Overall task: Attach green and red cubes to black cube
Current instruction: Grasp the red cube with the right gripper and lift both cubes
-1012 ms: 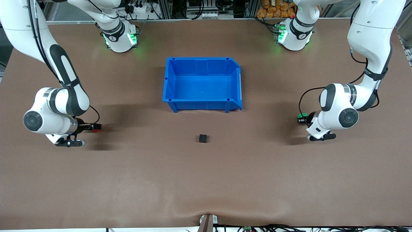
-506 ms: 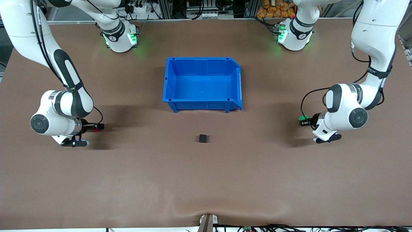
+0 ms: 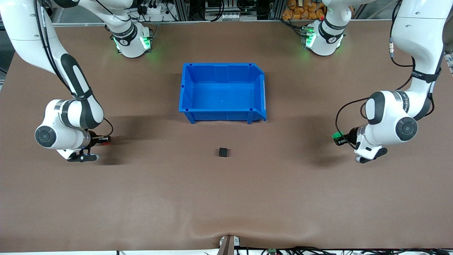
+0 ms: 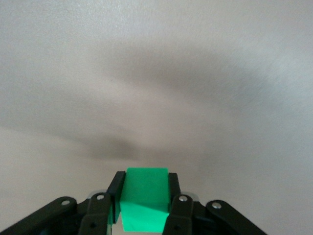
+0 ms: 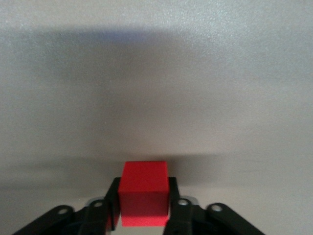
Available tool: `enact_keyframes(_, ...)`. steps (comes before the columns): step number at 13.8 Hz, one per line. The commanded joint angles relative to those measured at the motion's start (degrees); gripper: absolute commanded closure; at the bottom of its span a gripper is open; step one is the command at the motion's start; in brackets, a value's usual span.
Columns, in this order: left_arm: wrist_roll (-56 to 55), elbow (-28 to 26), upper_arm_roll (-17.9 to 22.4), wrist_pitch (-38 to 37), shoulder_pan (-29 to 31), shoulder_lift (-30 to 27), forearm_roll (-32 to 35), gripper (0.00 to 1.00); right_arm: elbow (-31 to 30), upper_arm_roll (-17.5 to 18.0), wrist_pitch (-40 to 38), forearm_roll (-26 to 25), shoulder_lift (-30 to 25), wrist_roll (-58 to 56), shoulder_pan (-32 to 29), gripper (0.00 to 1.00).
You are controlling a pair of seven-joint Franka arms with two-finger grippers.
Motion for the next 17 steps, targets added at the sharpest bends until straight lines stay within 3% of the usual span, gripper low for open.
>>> enact_keyframes(1, -3.26, 1.4, -0.23, -1.7, -0.31, -0.65, -2.31, 1.0, 0.36, -0.3, -0.22, -3.0, -0.1, 0.62, 0.88, 1.0)
enact_keyframes(4, -9.57, 2.28, -1.98, -1.79, -0.23, -0.74, -2.31, 1.0, 2.8, -0.3, -0.92, -5.12, -0.89, -4.97, 2.03, 1.0)
enact_keyframes(9, -20.31, 3.86, -4.97, -1.7, -0.58, -0.56, -2.31, 1.0, 8.87, -0.39, -1.19, -5.12, -1.85, -32.55, 0.8, 1.0)
enact_keyframes(13, -28.12, 7.19, -5.5, -1.7, -2.15, 0.93, -2.48, 1.0, 10.28, 0.23, -1.27, -4.5, -4.84, -49.96, 2.38, 1.0)
enact_keyframes(17, -39.45, 10.89, -5.59, -1.7, -5.23, 3.48, -3.1, 1.0, 18.44, 6.54, -2.15, -4.33, -4.06, -62.38, 3.08, 1.0)
